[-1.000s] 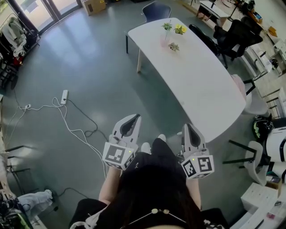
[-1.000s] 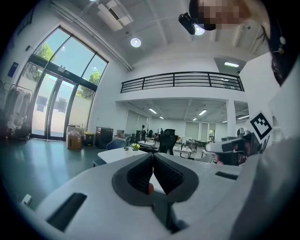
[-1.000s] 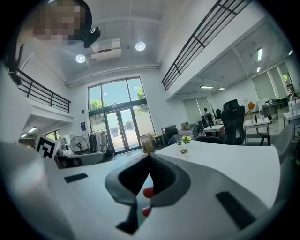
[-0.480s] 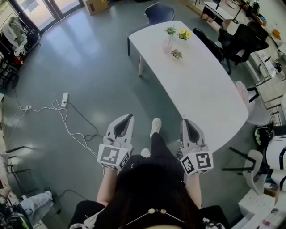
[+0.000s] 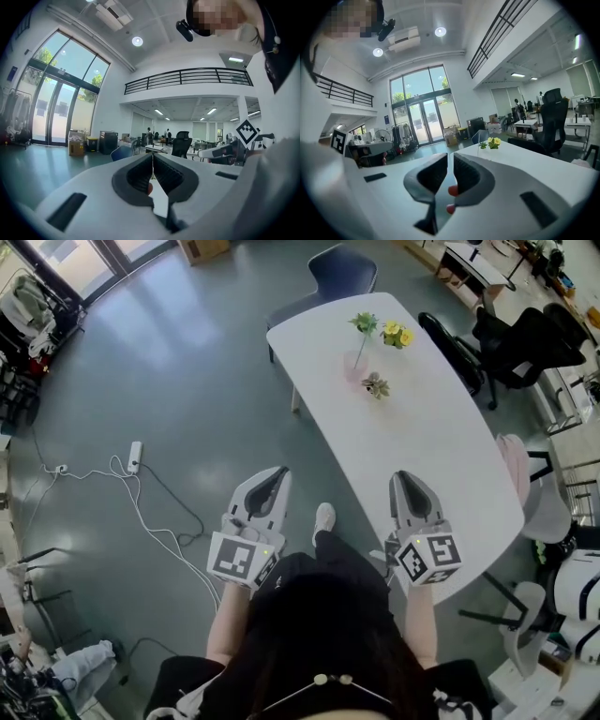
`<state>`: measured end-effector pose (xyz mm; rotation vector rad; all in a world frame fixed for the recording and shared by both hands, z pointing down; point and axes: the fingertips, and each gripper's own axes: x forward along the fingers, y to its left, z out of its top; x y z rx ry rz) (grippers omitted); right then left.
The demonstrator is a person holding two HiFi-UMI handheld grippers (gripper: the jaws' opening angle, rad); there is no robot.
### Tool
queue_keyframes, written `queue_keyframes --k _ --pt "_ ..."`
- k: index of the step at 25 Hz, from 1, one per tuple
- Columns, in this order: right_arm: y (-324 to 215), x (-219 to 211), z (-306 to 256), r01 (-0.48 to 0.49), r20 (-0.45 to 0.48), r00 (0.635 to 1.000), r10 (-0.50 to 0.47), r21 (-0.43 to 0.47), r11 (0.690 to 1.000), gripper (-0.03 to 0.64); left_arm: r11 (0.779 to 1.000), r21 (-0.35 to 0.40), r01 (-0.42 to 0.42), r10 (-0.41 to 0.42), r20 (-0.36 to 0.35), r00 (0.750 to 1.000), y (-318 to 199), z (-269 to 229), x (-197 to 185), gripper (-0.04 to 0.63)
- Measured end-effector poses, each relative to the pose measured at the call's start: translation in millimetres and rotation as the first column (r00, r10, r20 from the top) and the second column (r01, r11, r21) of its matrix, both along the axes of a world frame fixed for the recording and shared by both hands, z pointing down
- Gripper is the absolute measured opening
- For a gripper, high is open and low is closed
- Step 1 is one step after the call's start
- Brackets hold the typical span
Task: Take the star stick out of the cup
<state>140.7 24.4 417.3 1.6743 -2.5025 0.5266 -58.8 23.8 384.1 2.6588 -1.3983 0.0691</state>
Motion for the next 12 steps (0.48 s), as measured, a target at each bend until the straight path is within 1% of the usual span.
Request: queue_keyframes --k 2,6,9,12 --pt "-34 4 6 0.035 -0.010 0.999 -0.035 -0.015 0.999 0.060 1.000 -0.005 0.010 -0.010 -0.012 1.000 -23 1 4 0.008" --pt "-97 12 23 0.075 -0.028 0.997 -0.076 -0.054 0.996 0.095 0.999 -0.052 -0.008 0.007 -0.018 1.000 -52 11 15 0.008" --pt "-148 18 43 0.067 -0.051 0.996 -0.072 -0.096 0.993 0.097 0.997 -0.075 -0.011 0.010 -0.018 1.000 -69 16 16 0.008" --pt "-197 18 65 0.056 -0.031 0.998 -0.061 -0.154 0.987 0.102 0.996 -0.093 0.005 -0.007 -0.030 1.000 -92 20 9 0.009"
